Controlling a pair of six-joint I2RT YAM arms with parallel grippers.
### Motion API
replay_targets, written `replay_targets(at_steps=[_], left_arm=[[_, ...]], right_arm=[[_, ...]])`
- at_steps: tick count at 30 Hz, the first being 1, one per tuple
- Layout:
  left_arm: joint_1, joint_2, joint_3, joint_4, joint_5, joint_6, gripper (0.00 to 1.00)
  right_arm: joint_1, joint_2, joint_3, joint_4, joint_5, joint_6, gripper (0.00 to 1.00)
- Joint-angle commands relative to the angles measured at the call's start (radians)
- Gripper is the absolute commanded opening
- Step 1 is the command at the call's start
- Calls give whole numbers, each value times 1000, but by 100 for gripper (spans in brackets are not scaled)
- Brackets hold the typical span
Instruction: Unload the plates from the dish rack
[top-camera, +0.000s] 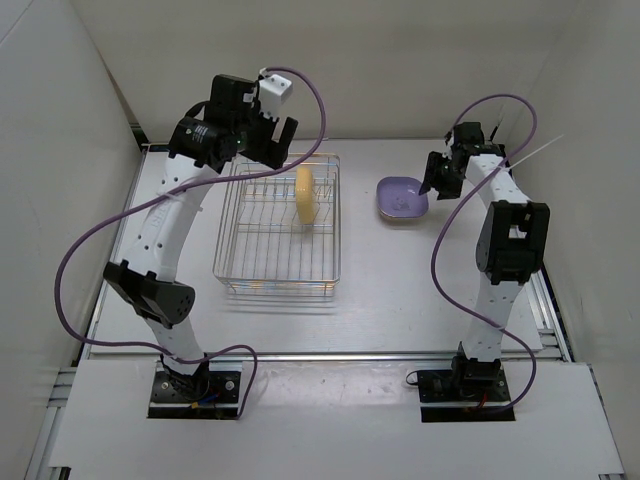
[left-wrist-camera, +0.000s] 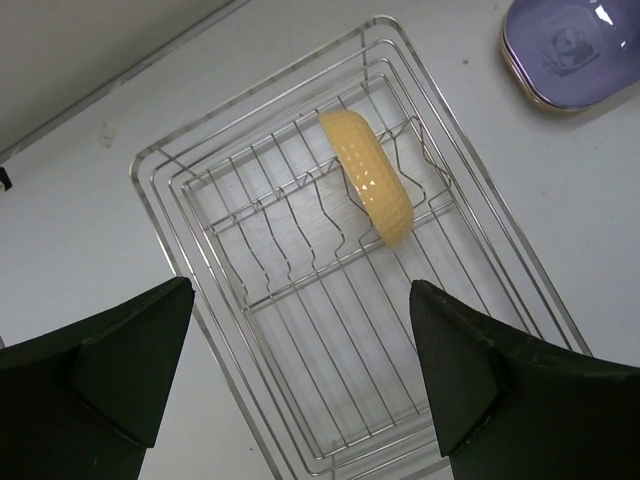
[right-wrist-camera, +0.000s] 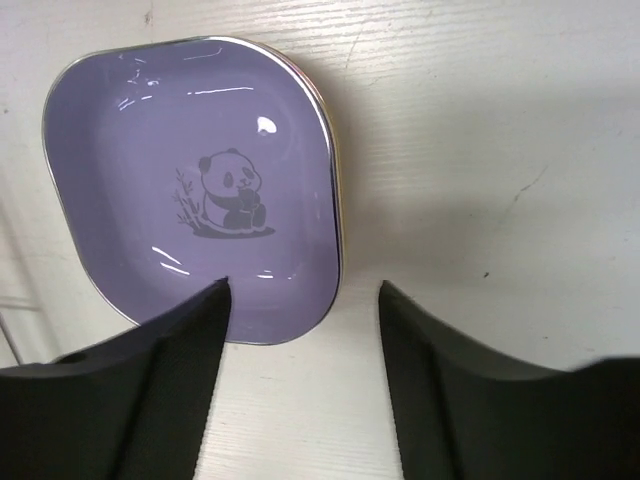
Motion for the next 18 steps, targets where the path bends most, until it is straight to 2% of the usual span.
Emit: replay_targets(at_steps=[1, 3, 4, 9, 12, 13, 14, 18], left_arm=[[19, -57, -34, 4, 54, -35, 100], [34, -57, -59, 16, 97, -58, 100], [63, -57, -68, 28, 120, -69, 100], [140, 7, -68, 62, 337, -157, 100], [196, 32, -146, 143, 494, -210, 100], [213, 32, -172, 174, 547, -222, 100], [244, 52, -195, 201, 659, -237, 100], [278, 159, -228, 286, 859, -332, 95]], right_arm=[[-14, -97, 17, -4, -1, -6, 67], [-23, -126, 28, -15, 11, -17, 84], [-23, -135, 42, -30, 11, -29, 100], [-32, -189, 98, -139, 0, -95, 100], [-43, -229, 99, -214, -93, -170, 100], [-43, -252, 88, -231, -112, -201, 100], [-43, -266, 79, -245, -122, -212, 100], [-43, -339, -24, -245, -122, -253, 100]])
